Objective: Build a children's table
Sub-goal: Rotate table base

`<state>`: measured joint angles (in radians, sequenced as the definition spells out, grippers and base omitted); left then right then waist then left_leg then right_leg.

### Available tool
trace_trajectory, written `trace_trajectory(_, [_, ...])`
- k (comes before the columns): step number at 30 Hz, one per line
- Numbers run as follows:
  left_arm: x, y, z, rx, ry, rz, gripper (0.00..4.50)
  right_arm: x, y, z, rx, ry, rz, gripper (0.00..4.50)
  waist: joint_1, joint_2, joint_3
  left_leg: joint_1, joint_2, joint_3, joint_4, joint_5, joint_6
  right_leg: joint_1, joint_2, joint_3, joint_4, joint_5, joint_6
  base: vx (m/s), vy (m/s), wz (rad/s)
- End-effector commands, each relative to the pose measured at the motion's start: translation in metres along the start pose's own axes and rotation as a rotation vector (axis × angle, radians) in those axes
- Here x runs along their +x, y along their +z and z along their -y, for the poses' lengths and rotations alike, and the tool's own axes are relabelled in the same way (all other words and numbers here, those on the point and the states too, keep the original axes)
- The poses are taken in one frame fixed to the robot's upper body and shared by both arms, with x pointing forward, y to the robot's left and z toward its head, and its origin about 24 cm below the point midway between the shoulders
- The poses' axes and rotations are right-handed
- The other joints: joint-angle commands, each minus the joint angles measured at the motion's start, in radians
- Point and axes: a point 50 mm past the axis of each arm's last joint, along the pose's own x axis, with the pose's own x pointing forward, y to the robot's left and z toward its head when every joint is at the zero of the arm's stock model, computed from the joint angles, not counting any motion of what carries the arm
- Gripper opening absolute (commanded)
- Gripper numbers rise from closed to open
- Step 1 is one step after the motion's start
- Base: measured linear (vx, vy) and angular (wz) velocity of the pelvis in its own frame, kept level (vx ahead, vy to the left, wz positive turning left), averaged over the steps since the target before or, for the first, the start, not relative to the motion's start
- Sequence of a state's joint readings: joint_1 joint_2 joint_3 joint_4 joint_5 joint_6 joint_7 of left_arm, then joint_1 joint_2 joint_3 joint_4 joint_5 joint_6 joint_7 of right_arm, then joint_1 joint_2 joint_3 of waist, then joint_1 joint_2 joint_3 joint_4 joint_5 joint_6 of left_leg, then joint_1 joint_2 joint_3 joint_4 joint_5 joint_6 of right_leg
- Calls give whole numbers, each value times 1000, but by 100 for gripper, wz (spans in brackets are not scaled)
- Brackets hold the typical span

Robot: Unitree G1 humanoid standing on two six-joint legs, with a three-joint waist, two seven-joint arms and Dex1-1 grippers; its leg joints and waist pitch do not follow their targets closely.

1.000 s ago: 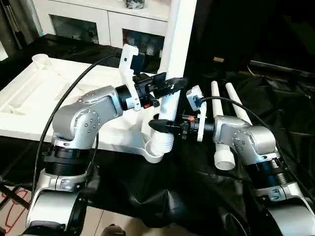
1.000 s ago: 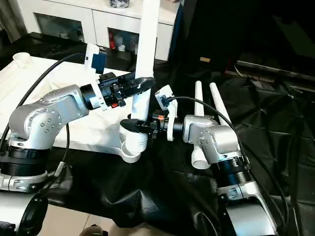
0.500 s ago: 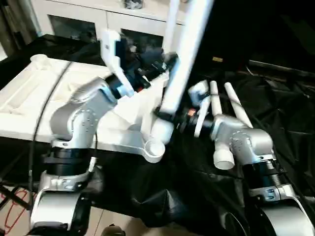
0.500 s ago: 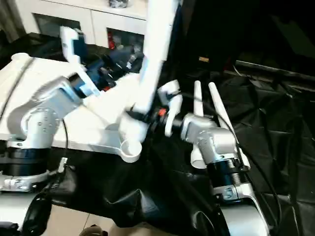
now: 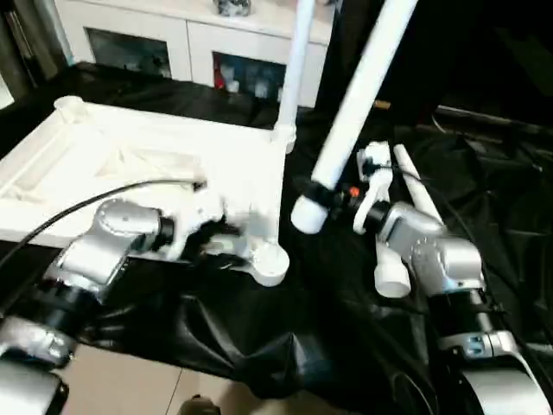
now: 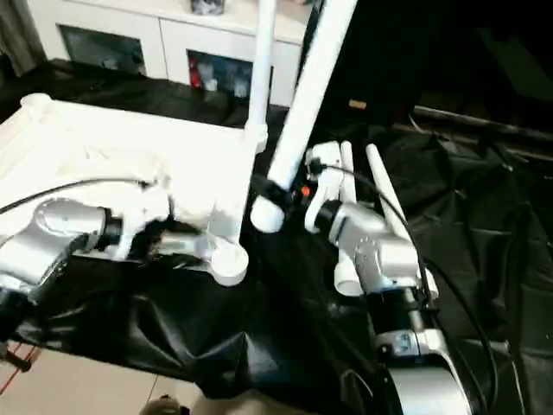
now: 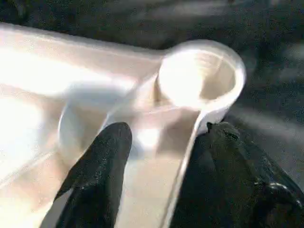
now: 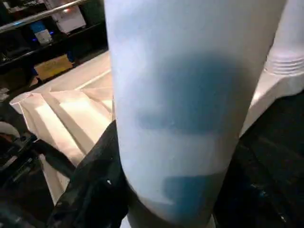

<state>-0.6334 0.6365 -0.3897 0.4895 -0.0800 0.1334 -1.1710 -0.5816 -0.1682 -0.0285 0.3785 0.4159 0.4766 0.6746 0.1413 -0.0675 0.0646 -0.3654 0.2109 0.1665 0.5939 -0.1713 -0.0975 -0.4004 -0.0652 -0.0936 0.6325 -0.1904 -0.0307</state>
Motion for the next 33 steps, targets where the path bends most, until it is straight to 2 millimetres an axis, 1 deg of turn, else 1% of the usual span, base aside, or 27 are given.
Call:
trace_trajectory(1, [1,3,-5,54,3,-34,263,-2,3,1,-27,-12,9,191,-6,32,-83,18,22,-4,-71,-157,-66,59,-81,62,-62,-98,-138,0,0,0])
trace_trajectory(3, [1,0,-7,54,-28,-53,250,-2,1,0,-31,-13,6,191,-5,31,-83,18,22,-3,-70,-161,-66,58,-82,62,-61,-94,-149,0,0,0])
trace_trajectory(4, [1,-4,-8,57,-55,-86,233,-2,1,0,-34,-12,3,191,-5,39,-83,17,24,-5,-70,-165,-70,59,-85,62,-58,-89,-158,0,0,0])
trace_trajectory(5, [2,-6,-8,61,-64,-104,224,-2,0,0,-36,-12,1,191,-5,34,-81,19,21,-2,-69,-178,-67,56,-82,62,-65,-108,-154,0,0,0])
trace_trajectory(6, [2,-7,-8,61,-65,-106,222,-2,0,0,-36,-12,1,191,-5,33,-82,18,22,-4,-70,-179,-68,59,-83,63,-63,-109,-156,0,0,0])
trace_trajectory(7, [2,-9,-10,65,-75,-121,220,-2,0,0,-38,-13,0,191,-5,35,-81,19,25,-4,-71,-183,-69,58,-86,62,-65,-113,-158,0,0,0])
trace_trajectory(8, [3,-10,-10,64,-79,-125,209,-3,0,0,-38,-12,0,191,-5,34,-81,19,24,-4,-70,-184,-68,58,-86,63,-64,-114,-160,0,0,0])
trace_trajectory(9, [3,-10,-11,65,-86,-127,209,-3,0,0,-39,-10,-2,191,-4,34,-82,18,24,-4,-70,-181,-67,59,-87,63,-65,-112,-161,0,0,0])
trace_trajectory(10, [3,-11,-11,64,-90,-129,182,-3,0,0,-41,-8,-5,191,-4,34,-83,17,27,-6,-70,-175,-68,60,-88,62,-60,-95,-167,0,0,0])
trace_trajectory(11, [3,-11,-11,64,-90,-129,179,-3,0,0,-41,-8,-5,191,-4,34,-83,18,26,-5,-70,-174,-66,59,-87,62,-61,-91,-170,0,0,0])
trace_trajectory(12, [3,-11,-12,65,-93,-129,178,-3,0,0,-43,-6,-7,191,-5,36,-82,19,27,-5,-70,-178,-67,58,-87,62,-59,-86,-176,0,0,0])
trace_trajectory(13, [3,-12,-13,60,-99,-127,168,-3,-1,0,-45,-3,-11,191,-4,33,-82,19,24,-3,-69,-180,-62,58,-86,62,-63,-94,-175,0,0,0])
trace_trajectory(14, [3,-12,-14,56,-103,-126,168,-3,-1,0,-45,-2,-12,191,-2,34,-82,19,25,-4,-69,-182,-63,59,-88,63,-62,-101,-176,0,0,0])
trace_trajectory(16, [3,-12,-14,42,-118,-117,139,-3,-1,0,-47,1,-16,191,-3,34,-81,19,26,-4,-70,-190,-64,58,-89,62,-64,-114,-176,0,0,0])
trace_trajectory(17, [2,-12,-14,32,-132,-108,133,-3,-2,-1,-48,3,-18,191,-3,32,-80,19,27,-5,-71,-193,-64,58,-90,62,-65,-121,-176,0,0,0])
trace_trajectory(18, [2,-11,-14,27,-139,-102,129,-3,-2,-1,-49,5,-20,191,-3,32,-81,20,26,-4,-70,-192,-64,57,-90,63,-65,-122,-177,0,0,0])
trace_trajectory(20, [1,-11,-14,20,-152,-98,106,-3,-3,-1,-50,7,-23,191,-3,33,-81,19,28,-5,-71,-189,-63,58,-91,63,-63,-117,-181,0,0,0])
trace_trajectory(21, [1,-11,-14,20,-152,-98,106,-3,-3,-1,-50,7,-23,191,-3,33,-81,19,28,-5,-71,-188,-63,57,-90,63,-62,-114,-182,0,0,0])
trace_trajectory(22, [0,-11,-14,15,-160,-100,91,-3,-3,-1,-51,8,-24,191,-3,32,-81,19,28,-4,-71,-185,-62,58,-90,63,-62,-108,-184,0,0,0])
trace_trajectory(23, [-1,-12,-14,10,-165,-102,85,-3,-3,-1,-52,9,-26,191,-3,33,-81,19,27,-4,-70,-186,-61,58,-90,63,-62,-106,-185,0,0,0])
trace_trajectory(27, [0,-12,-15,2,-170,-95,47,-3,-3,-1,-55,11,-28,191,-3,32,-81,18,27,-4,-70,-181,-59,59,-90,63,-62,-105,-185,0,0,0])
trace_trajectory(29, [2,-10,-15,-58,-173,-63,32,-4,-3,-1,-57,15,-32,191,-2,32,-82,17,28,-5,-70,-173,-59,60,-91,63,-59,-89,-188,0,0,0])
trace_trajectory(30, [2,-10,-15,-58,-173,-63,28,-4,-3,-1,-57,15,-32,191,-4,35,-82,17,28,-5,-70,-168,-60,60,-89,62,-57,-70,-195,0,0,0])
trace_trajectory(31, [3,-10,-15,-85,-168,-56,16,-4,-3,-1,-58,17,-34,191,-5,33,-83,16,27,-4,-70,-167,-59,62,-90,62,-56,-63,-199,0,0,0])
trace_trajectory(33, [6,-11,-15,-118,-139,-62,9,-4,-3,-1,-60,18,-36,191,-7,34,-83,16,27,-5,-69,-165,-58,62,-89,62,-53,-49,-208,0,0,0])
